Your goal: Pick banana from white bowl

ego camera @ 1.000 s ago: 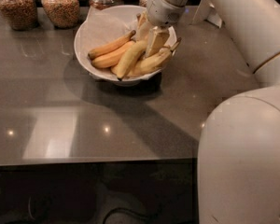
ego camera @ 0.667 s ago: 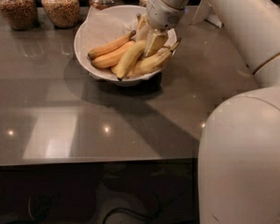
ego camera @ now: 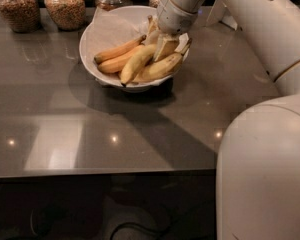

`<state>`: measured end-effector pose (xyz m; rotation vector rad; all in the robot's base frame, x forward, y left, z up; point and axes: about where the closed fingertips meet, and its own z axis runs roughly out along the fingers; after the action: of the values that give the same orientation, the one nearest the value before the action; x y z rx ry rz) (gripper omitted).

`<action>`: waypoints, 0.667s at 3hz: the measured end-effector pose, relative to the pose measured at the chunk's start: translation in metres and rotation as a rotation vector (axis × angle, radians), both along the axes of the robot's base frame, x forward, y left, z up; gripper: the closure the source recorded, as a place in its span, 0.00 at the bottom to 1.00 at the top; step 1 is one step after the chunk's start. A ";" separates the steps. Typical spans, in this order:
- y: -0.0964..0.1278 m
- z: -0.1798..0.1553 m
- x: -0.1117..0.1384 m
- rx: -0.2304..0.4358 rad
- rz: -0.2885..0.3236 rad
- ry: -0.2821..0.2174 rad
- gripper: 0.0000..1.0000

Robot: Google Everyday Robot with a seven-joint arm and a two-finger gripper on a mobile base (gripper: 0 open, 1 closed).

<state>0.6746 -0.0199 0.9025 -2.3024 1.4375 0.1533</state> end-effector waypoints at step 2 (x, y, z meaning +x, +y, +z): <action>0.017 0.053 -0.005 0.026 0.023 -0.103 1.00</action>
Offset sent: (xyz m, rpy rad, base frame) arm -0.0157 0.0208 0.0991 0.0332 -0.1727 0.0367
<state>0.6693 -0.0030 0.9550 -2.2714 1.3513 0.0594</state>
